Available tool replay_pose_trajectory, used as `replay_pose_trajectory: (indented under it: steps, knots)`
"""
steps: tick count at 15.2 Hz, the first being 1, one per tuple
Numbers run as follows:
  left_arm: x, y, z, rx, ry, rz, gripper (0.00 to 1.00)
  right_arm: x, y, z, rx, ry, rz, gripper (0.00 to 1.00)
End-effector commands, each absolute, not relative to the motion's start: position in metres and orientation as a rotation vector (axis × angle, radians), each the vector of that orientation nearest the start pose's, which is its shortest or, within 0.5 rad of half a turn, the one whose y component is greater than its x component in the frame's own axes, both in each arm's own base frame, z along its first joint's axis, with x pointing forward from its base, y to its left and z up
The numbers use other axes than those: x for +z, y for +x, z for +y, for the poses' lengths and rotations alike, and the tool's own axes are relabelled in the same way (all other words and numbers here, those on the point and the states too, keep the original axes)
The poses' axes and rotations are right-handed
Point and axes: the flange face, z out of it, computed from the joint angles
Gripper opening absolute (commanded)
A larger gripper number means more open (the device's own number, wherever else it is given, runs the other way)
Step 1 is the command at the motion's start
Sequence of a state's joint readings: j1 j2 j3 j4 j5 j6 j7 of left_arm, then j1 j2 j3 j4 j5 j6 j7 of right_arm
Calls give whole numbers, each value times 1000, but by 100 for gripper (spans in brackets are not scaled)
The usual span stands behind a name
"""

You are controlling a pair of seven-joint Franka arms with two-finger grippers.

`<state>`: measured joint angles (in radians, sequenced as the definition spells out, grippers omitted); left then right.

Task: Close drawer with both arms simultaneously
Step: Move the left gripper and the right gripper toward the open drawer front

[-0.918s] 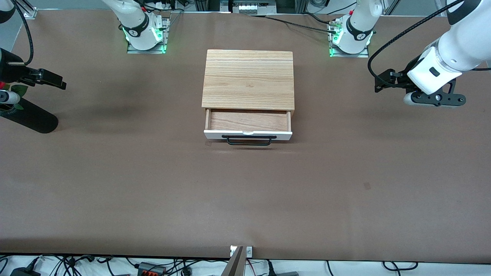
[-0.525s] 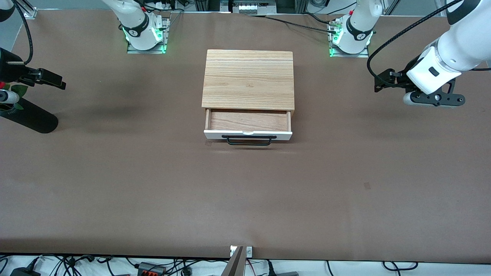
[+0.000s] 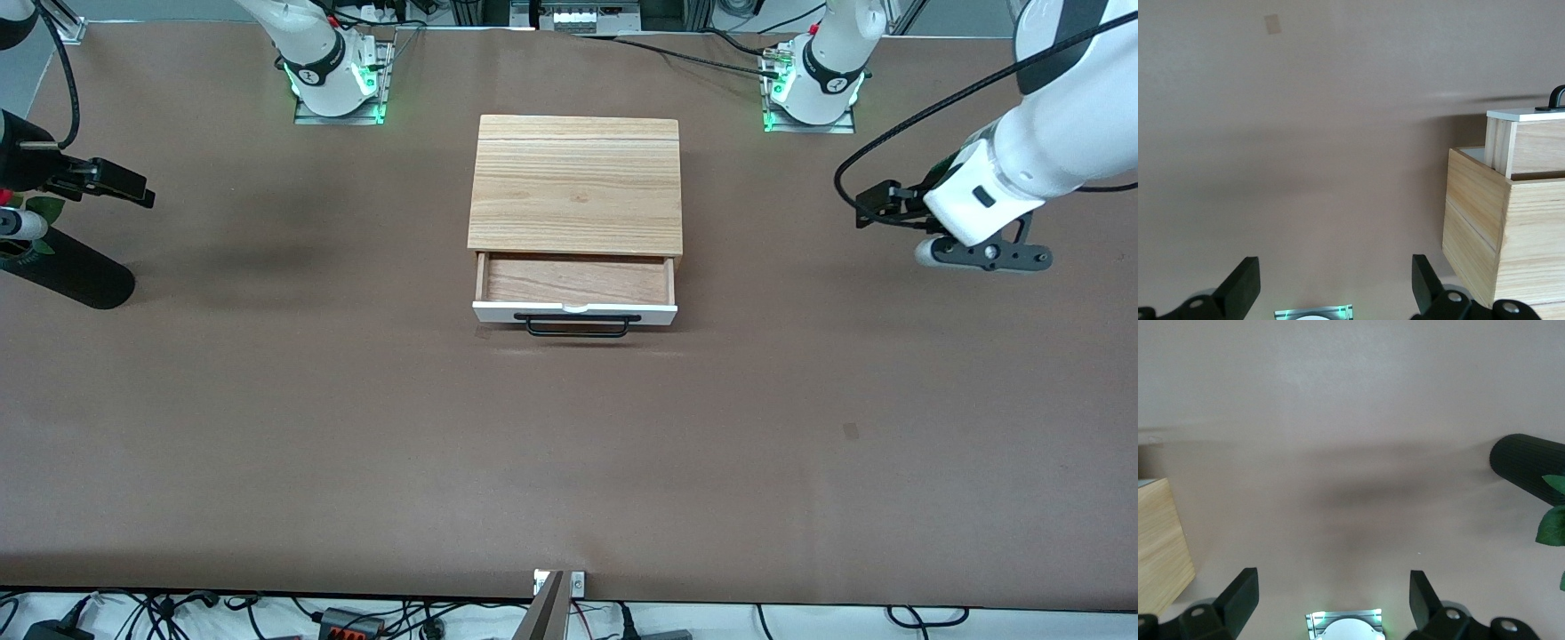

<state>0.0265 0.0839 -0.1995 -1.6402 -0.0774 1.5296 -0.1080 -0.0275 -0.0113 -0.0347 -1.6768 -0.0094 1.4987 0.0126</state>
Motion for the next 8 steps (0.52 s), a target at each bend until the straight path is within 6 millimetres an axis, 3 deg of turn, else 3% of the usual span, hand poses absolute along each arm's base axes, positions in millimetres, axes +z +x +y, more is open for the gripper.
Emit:
replay_pose_trajectory:
  steps: [1,4,8]
  knots:
    - [521,575,-139,380,-3197,198,100,584,540,-14,271,-3144,90,100]
    - [487,601,-184,439,-3193,297,100,570,542,3,360,-3138,34,100]
    - [447,609,-210,536,-3179,275,100,536,559,46,424,-3120,-68,100]
